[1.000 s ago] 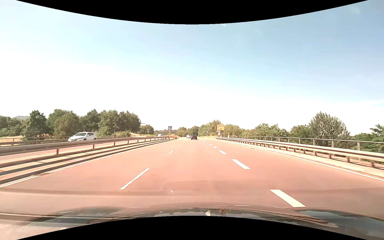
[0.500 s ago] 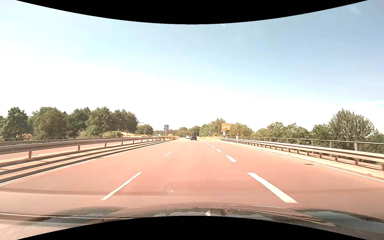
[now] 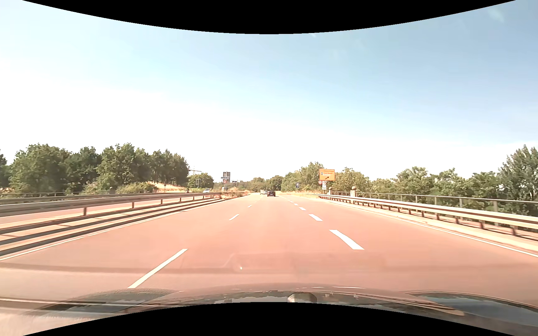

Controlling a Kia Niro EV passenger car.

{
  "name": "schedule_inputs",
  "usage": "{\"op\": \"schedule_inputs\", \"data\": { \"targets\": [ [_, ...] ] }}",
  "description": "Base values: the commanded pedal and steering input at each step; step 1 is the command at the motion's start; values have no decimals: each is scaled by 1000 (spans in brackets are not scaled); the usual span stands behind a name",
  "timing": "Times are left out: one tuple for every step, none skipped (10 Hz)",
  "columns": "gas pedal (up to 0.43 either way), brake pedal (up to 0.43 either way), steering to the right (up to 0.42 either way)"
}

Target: Follow the waypoints while adhering to traffic rules and regulations

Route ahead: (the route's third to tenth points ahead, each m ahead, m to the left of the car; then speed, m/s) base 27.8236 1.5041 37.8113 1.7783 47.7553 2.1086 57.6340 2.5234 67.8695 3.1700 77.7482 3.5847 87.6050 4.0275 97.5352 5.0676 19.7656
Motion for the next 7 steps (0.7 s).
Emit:
{"op": "schedule_inputs", "data": {
  "targets": [
    [138, 0, -2],
    [138, 0, -2],
    [138, 0, -2],
    [138, 0, -2],
    [138, 0, -1],
    [138, 0, -1],
    [138, 0, -1]
  ]
}}
